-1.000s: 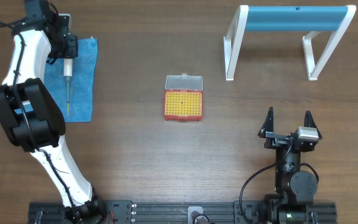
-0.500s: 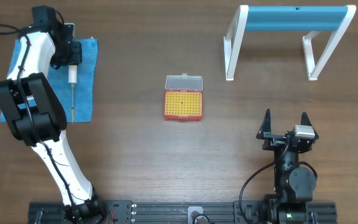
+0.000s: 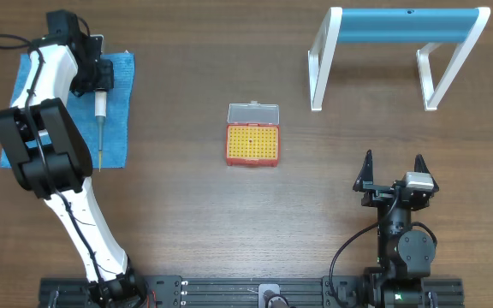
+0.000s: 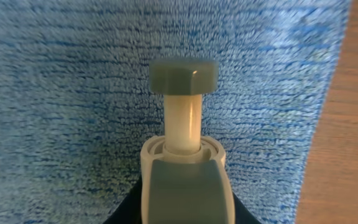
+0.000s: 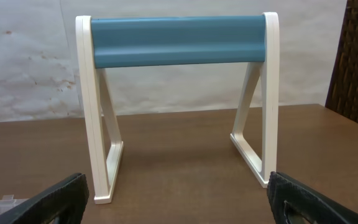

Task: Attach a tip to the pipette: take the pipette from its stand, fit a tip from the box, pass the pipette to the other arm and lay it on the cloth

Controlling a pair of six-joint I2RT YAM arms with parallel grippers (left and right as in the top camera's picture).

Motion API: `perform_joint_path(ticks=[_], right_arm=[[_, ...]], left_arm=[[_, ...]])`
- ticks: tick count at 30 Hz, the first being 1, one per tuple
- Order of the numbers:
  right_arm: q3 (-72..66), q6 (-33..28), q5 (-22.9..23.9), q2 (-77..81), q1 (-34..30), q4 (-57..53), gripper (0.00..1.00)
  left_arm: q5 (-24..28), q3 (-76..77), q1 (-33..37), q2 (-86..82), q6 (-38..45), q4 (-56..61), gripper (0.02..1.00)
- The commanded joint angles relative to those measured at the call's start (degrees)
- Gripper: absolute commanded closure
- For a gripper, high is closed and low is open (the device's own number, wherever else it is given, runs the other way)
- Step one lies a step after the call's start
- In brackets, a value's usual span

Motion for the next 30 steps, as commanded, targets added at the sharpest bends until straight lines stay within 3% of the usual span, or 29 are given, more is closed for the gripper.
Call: perform_joint_path(ticks=[1,4,9,11,15,30], right_arm=[[-0.13,0.66,-0.33,-0.31,-0.2,0.09,0.058],[-0.13,0.66,-0.33,-0.31,-0.2,0.09,0.058],[-0.13,0.66,-0.33,-0.31,-0.2,0.11,0.056],[-0.13,0.66,-0.33,-0.33,-0.2,0.11,0.058],[-0.13,0.66,-0.33,-0.31,-0.2,0.09,0.058],[-0.13,0.66,-0.33,-0.31,-0.2,-5.64,0.058]], left_arm=[[-1.05,1.46,0.24,1.95,-0.74,0.44,0.827],[-1.05,1.46,0.22,2.19,-0.72,0.44,0.77],[-1.05,1.46,0.22,2.19,-0.72,0.59,0.56],[-1.05,1.46,0.22,2.19,-0.72,0.57,0.518],[-1.05,1.46,0.22,2.16,-0.72,0.04,0.299],[-1.51,1.49,0.17,-6.6,-0.72,-2.95,0.275]])
